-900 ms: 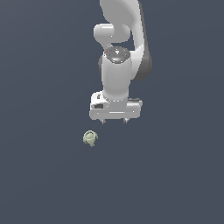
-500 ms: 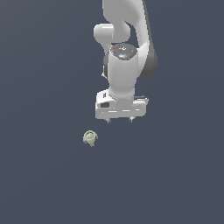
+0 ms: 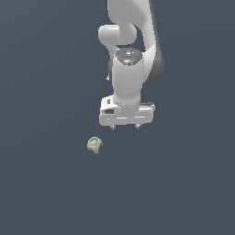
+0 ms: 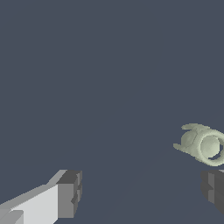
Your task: Pick up the object and move it to a goal position.
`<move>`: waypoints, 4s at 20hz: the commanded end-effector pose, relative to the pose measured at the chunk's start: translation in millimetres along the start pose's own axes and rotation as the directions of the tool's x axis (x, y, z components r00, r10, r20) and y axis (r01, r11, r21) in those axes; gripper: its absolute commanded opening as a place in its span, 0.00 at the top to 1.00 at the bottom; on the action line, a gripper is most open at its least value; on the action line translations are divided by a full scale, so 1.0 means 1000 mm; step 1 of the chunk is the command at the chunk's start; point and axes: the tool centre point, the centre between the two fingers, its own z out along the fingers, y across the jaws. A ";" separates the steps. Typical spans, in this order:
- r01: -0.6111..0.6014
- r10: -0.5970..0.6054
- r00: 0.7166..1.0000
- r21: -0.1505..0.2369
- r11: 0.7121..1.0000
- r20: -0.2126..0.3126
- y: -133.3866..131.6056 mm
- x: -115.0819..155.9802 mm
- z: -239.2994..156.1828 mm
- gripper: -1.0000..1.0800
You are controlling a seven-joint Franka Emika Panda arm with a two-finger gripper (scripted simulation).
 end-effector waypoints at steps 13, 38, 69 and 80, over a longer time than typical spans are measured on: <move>-0.394 0.396 0.917 -0.039 0.918 0.059 0.126 -0.004 0.079 0.04; -0.470 0.473 0.879 -0.055 0.881 0.066 0.154 -0.014 0.145 0.04; -0.470 0.473 0.879 -0.054 0.881 0.066 0.114 -0.011 0.043 1.00; -0.471 0.474 0.878 -0.056 0.880 0.065 0.065 -0.005 -0.084 1.00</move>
